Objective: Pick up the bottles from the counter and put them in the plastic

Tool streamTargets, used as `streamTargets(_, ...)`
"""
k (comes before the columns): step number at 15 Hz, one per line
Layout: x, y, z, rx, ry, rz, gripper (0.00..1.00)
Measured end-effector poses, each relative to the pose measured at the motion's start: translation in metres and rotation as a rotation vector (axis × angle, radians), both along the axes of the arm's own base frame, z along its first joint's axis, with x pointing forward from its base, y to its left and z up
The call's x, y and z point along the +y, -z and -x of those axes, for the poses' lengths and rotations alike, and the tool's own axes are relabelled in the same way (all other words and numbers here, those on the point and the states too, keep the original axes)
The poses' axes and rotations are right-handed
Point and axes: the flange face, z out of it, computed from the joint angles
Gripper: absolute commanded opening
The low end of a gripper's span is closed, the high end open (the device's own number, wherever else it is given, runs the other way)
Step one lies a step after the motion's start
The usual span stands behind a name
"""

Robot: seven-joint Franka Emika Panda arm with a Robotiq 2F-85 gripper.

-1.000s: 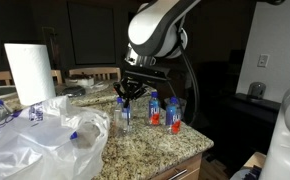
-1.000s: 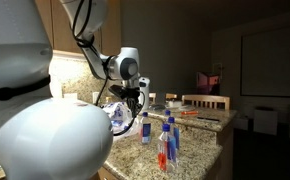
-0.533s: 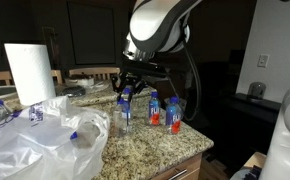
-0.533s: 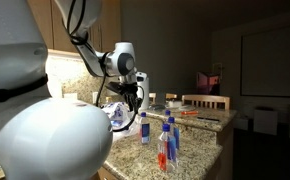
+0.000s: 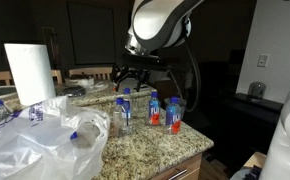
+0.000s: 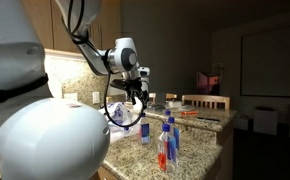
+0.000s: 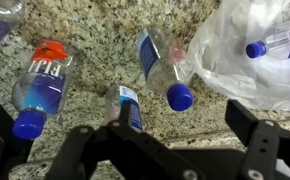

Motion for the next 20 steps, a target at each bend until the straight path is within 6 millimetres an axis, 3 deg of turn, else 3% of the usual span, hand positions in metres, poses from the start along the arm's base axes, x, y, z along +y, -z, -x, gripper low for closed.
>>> streamTargets(11,0.010,0.032,-0.045,0.086,0.003,-0.027,1.00)
streamTargets(12,0.008,0.037,-0.049,0.098,0.008,-0.029,0.75)
streamTargets(13,0.006,0.042,-0.053,0.108,0.014,-0.031,0.73)
streamTargets(20,0.000,0.058,-0.075,0.141,0.037,-0.046,0.26)
